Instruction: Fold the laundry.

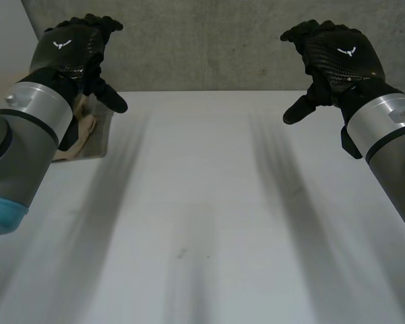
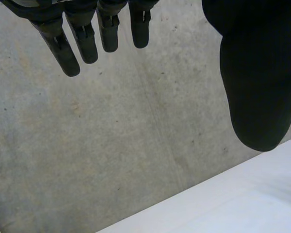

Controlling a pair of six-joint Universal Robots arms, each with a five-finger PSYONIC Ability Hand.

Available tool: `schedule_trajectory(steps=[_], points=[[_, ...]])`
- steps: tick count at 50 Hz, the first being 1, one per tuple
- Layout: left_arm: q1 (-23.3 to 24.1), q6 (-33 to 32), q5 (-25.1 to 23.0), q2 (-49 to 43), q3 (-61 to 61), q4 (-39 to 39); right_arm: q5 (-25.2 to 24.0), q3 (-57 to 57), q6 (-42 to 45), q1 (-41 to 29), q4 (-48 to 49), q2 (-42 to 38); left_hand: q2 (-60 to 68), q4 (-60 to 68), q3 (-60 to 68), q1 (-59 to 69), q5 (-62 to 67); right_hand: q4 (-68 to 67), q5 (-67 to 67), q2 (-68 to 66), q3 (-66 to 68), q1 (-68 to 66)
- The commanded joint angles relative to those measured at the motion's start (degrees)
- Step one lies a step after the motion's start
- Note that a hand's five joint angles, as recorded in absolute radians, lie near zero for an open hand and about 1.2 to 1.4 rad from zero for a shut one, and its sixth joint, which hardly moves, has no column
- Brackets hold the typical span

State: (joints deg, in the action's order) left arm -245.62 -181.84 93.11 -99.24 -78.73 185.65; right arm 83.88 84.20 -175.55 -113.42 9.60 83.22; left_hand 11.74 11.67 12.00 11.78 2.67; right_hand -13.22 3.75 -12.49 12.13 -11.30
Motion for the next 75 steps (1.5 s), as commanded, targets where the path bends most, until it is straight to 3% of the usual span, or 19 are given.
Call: schedule_trajectory(steps=[1,4,7,12,20,24,27,29,31,36,42,43,49,50,54,61,67,70,75], points=[[-7.3,-7.01,-0.04,-9.02,3.4,2.35,0.06,-0.35,0.3,0.3,-0.28,0.02,-1.53,-1.46,-1.79,-1.57,-2.45,3.22,-3.75,2.49,-2.13,1.3],[-11.45,-12.21,-0.13,-12.81,4.28,3.67,-0.12,-0.44,0.82,0.3,-0.19,0.02,-1.53,-1.46,-1.79,-1.57,-2.45,3.22,-3.75,2.49,-2.13,1.3],[-16.54,-22.29,-0.74,-19.12,6.56,7.52,-0.3,-0.44,1.44,0.39,-0.19,0.02,-1.53,-1.46,-1.79,-1.57,-2.45,3.22,-3.75,2.49,-2.13,1.3],[-20.5,-33.92,-2.93,-28.71,11.83,13.77,-0.3,-0.44,2.06,0.3,-0.19,-0.25,-1.53,-1.46,-1.79,-1.57,-2.45,3.22,-3.75,2.49,-2.13,1.3],[-26.05,-39.21,-11.81,-39.62,20.27,20.81,-0.38,-0.53,2.94,0.39,-0.19,-2.27,0.31,0.38,0.05,0.27,-0.61,3.22,-3.75,2.49,-2.13,1.3],[-26.4,-39.21,-14.45,-42.96,23.88,20.37,-0.3,-0.53,3.02,0.39,-0.19,-2.97,17.26,17.33,17.0,17.22,16.33,3.22,-3.75,2.49,-2.13,1.3],[-26.22,-39.03,-14.02,-43.14,24.68,20.28,-0.3,-0.53,3.2,0.39,-0.19,-3.15,62.41,62.48,62.15,62.37,61.48,3.22,-3.75,2.49,-2.13,1.3],[-25.0,-38.24,-12.53,-42.35,23.98,20.81,-0.3,-0.53,3.37,0.39,-0.1,-3.15,68.26,68.33,68.0,68.22,67.33,3.22,-3.75,2.49,-2.13,1.3],[-24.03,-37.28,-10.42,-41.04,23.19,20.64,-0.3,-0.53,3.81,0.39,-0.1,-3.06,68.26,68.33,68.0,68.22,67.33,3.22,-3.75,2.49,-2.13,1.3],[-16.58,-26.06,-4.53,-27.81,13.81,20.98,-0.3,-0.62,4.34,0.48,-0.19,-2.88,68.26,68.33,68.0,68.22,67.33,3.22,-3.75,2.49,-2.13,1.3],[-6.38,-12.07,-4.61,-13.28,1.75,19.85,-0.3,-0.88,4.52,0.56,-0.19,-2.62,68.26,68.33,68.0,68.22,67.33,3.22,-3.75,2.49,-2.13,1.3],[-2.36,-8.13,-4.96,-9.95,-1.92,19.15,-0.3,-0.97,4.52,0.56,-0.19,-2.62,68.26,68.33,68.0,68.22,67.33,3.22,-3.75,2.49,-2.13,1.3],[10.24,1.65,-7.94,-6.4,-11.35,17.65,-0.3,-1.14,4.52,1.09,-0.19,-2.62,68.26,68.33,68.0,68.22,67.33,3.22,-3.75,2.49,-2.13,1.3],[12.34,2.44,-8.9,-7.19,-12.23,17.3,-0.3,-1.14,4.52,1.7,-0.28,-2.53,62.29,62.35,62.02,62.24,61.36,3.22,-3.75,2.49,-2.13,1.3],[15.69,1.67,-8.92,-11.14,-12.06,14.32,-0.3,-1.14,4.52,2.93,-0.28,-2.53,-1.74,-1.67,-2.0,-1.78,-2.67,3.22,-3.75,2.49,-2.13,1.3],[15.18,0.17,-8.65,-11.85,-7.94,7.9,-0.38,-1.58,4.61,3.29,-0.37,-2.44,-1.74,-1.67,-2.0,-1.78,-2.67,3.22,-3.75,2.49,-2.13,1.3],[8.24,0.17,-8.65,-6.5,-6.0,1.57,-2.49,-4.56,7.06,3.38,-6.15,-3.41,-1.36,-1.3,-1.63,-1.41,-2.29,3.22,-3.75,2.49,-2.13,1.3],[6.04,0.08,-8.83,-3.95,-6.61,-0.19,-5.83,-7.73,12.5,3.29,-13.7,-6.74,-0.69,-0.62,-0.95,-0.73,-1.62,3.22,-3.75,2.49,-2.13,1.3],[7.26,0.17,-8.65,-3.24,-8.37,-2.48,-8.21,-11.34,24.89,3.03,-25.58,-12.11,1.5,1.57,1.24,1.46,0.57,3.22,-3.75,2.49,-2.13,1.3]])
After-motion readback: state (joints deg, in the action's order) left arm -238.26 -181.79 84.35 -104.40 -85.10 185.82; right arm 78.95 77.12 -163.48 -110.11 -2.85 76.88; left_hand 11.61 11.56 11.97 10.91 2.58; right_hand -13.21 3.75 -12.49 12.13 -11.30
